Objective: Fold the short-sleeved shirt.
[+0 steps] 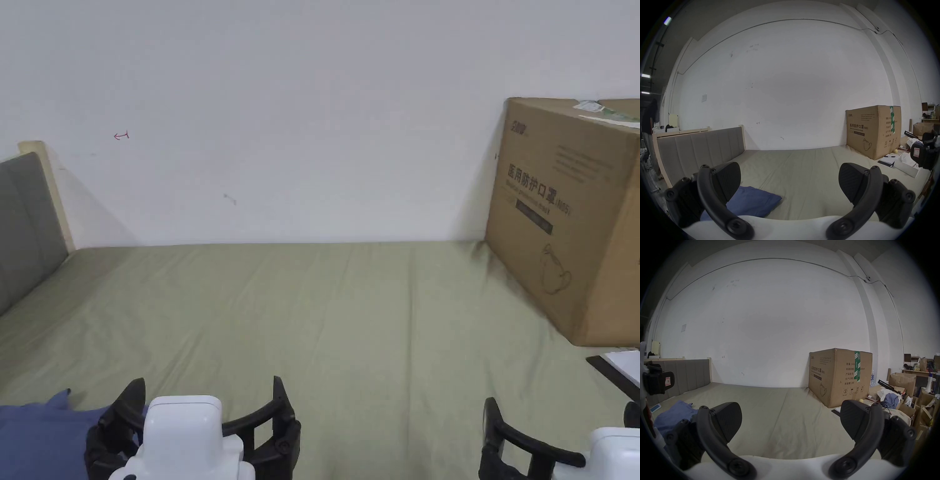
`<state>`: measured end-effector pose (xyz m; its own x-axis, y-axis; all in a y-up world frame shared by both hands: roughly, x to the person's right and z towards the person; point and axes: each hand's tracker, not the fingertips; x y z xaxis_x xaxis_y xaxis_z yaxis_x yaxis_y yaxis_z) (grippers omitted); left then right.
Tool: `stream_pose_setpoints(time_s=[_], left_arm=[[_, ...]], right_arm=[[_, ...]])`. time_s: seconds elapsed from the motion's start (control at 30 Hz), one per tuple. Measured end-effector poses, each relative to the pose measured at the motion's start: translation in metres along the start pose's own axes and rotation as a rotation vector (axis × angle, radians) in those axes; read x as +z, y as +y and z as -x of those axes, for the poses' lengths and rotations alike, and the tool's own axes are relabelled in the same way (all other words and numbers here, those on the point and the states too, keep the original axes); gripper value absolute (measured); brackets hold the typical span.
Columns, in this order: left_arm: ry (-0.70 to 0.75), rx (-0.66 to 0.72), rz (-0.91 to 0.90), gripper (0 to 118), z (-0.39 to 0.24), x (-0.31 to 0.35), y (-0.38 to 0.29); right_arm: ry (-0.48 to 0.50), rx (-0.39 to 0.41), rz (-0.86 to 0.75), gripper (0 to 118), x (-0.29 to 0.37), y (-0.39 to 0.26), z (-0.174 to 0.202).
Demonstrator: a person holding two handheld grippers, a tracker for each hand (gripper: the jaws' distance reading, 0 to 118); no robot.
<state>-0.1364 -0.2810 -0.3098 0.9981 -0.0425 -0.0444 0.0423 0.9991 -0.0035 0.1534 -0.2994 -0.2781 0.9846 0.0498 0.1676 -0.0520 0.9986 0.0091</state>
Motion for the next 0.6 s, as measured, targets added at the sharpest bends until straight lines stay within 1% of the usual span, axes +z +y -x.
stream_pose_setpoints(time_s=[0.17, 0.2, 0.23, 0.27, 0.3, 0.33, 0.37, 0.43, 0.47, 0.5, 0.6], left_arm=[[-0.004, -0.011, 0.003, 117, 0.000, 0.000, 0.000], [-0.008, -0.012, 0.004, 113, 0.000, 0.000, 0.000], [-0.015, -0.013, 0.007, 104, 0.000, 0.000, 0.001], [-0.011, -0.021, 0.001, 78, -0.001, 0.000, 0.001], [0.001, -0.039, -0.012, 51, -0.002, 0.002, 0.001], [0.012, -0.051, -0.019, 22, -0.004, 0.002, 0.001], [0.024, -0.074, -0.014, 5, -0.006, 0.000, 0.001], [0.023, -0.093, 0.013, 5, -0.008, -0.004, 0.002], [0.012, -0.084, 0.021, 5, -0.007, -0.005, 0.002], [-0.010, -0.067, 0.034, 1, -0.007, -0.006, 0.002], [-0.010, -0.044, 0.047, 1, -0.002, -0.009, 0.002]], right_arm=[[-0.008, -0.002, 0.006, 118, -0.001, 0.000, -0.001], [-0.010, -0.001, 0.007, 116, -0.001, 0.000, -0.001], [-0.007, -0.001, 0.009, 111, -0.001, 0.000, -0.002], [-0.015, -0.003, 0.028, 91, 0.000, 0.002, -0.002], [-0.006, -0.008, 0.026, 58, 0.001, 0.004, -0.002], [-0.014, -0.010, 0.029, 23, 0.000, 0.005, -0.002], [-0.040, -0.004, 0.040, 0, -0.001, 0.006, -0.001], [-0.069, 0.001, 0.059, 0, -0.005, 0.008, -0.002], [-0.059, -0.025, 0.079, 0, -0.006, 0.009, -0.005], [-0.023, -0.061, 0.099, 0, -0.008, 0.010, -0.008], [-0.065, -0.030, 0.078, 0, -0.006, 0.010, -0.008]])
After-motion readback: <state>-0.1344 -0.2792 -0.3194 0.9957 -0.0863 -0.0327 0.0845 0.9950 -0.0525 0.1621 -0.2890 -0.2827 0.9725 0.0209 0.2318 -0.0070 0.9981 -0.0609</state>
